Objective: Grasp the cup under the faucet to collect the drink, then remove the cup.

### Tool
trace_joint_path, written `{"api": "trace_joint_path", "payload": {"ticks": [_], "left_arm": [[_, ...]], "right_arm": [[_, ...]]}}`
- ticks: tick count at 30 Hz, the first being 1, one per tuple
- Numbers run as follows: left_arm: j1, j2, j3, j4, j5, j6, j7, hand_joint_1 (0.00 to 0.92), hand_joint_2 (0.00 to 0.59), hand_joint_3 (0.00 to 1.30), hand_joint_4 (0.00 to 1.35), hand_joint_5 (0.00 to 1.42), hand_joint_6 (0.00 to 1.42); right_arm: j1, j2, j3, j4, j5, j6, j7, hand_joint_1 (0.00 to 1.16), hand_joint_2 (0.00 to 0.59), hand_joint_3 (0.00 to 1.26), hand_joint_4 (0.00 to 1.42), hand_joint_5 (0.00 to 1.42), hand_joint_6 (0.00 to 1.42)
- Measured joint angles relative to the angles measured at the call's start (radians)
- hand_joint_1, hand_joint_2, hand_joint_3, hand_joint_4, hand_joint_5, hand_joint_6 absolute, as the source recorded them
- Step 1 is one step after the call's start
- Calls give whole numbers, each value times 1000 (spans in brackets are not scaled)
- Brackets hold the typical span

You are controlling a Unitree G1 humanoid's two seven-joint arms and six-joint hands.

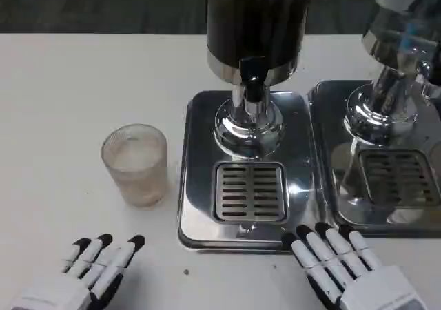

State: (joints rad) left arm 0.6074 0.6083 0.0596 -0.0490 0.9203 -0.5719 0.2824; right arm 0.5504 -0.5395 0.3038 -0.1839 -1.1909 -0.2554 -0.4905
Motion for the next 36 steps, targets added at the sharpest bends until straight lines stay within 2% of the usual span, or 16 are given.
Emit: {"api": "trace_joint_path", "payload": {"ticks": [13, 19, 24, 29, 36], "left_arm": [[-15, 1, -3, 20, -28, 1, 12, 0, 86, 0, 0, 0, 0], [-20, 2, -1, 31, -60, -5, 35, 0, 83, 0, 0, 0, 0], [-31, 10, 3, 50, -95, -22, 47, 0, 77, 0, 0, 0, 0], [-53, 11, 39, 84, -150, -62, 99, 0, 70, 0, 0, 0, 0], [-118, 3, 64, 181, -286, -131, 126, 0, 58, 0, 0, 0, 0]], "right_arm": [[-12, 6, 1, -6, 42, 4, -1, 229, 487, 0, 0, 0, 0], [-19, 4, -4, 3, 81, -21, -49, 239, 484, 0, 0, 0, 0], [-31, 3, -9, 12, 115, -40, -52, 275, 486, 43, 0, 0, 0], [-34, -3, -18, 15, 144, -93, -85, 290, 486, 79, 0, 0, 35], [-52, 7, -27, 15, 184, -102, -80, 316, 478, 118, 8, 0, 56]]}}
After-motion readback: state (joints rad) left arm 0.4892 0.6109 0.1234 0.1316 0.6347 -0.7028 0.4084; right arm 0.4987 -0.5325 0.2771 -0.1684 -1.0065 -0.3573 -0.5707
